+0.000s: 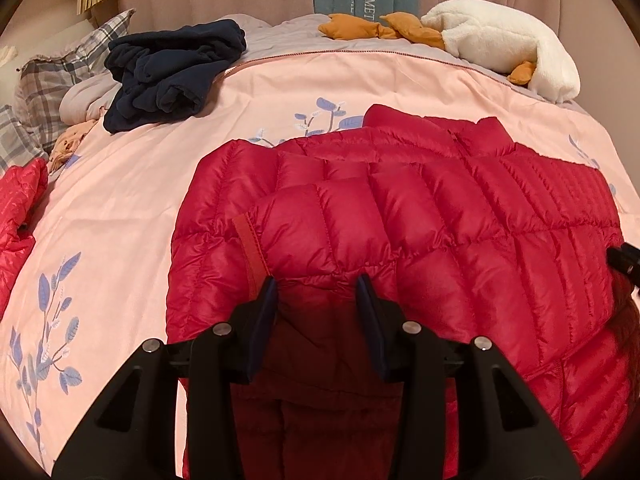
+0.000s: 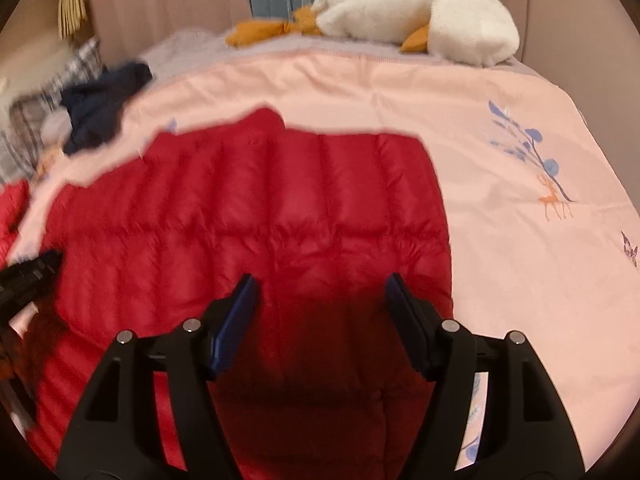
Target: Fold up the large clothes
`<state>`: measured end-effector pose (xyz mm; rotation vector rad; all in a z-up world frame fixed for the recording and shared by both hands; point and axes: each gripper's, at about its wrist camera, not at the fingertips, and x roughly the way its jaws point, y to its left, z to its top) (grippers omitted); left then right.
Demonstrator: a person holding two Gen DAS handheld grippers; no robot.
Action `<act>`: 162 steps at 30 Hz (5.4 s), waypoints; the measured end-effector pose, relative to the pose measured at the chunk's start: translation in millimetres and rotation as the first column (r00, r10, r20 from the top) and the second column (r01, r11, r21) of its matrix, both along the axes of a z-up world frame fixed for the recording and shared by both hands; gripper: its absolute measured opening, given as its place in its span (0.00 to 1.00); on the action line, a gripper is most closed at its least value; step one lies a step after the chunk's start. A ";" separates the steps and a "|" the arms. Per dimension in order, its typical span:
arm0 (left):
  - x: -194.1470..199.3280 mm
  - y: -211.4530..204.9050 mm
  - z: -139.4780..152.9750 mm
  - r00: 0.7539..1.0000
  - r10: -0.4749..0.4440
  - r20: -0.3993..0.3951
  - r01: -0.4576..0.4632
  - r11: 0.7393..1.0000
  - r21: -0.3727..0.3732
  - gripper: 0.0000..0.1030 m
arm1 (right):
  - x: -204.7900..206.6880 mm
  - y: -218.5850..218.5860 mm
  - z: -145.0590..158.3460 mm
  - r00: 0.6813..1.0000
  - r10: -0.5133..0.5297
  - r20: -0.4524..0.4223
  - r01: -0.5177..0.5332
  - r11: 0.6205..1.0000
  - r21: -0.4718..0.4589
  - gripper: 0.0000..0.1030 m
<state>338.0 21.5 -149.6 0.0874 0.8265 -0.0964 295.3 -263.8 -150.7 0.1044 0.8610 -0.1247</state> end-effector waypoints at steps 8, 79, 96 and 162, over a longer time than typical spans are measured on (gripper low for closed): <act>-16.9 8.7 14.0 1.000 -0.002 -0.029 0.001 0.999 -0.040 0.46 | -19.1 -1.6 15.6 1.000 -0.011 -0.001 0.011 0.999 0.048 0.70; -289.5 56.7 48.3 0.973 -0.229 -0.030 0.199 0.897 -0.396 0.17 | -320.2 18.8 34.3 0.985 0.116 0.129 -0.154 0.927 0.342 0.11; -302.0 58.9 59.4 0.968 -0.250 -0.014 0.226 0.898 -0.377 0.17 | -350.4 30.3 52.2 0.970 0.181 0.163 -0.227 0.912 0.342 0.11; -249.7 57.4 116.9 0.961 -0.224 0.162 0.262 0.925 -0.275 0.17 | -328.6 10.1 120.6 0.906 0.163 0.390 -0.303 0.894 0.330 0.11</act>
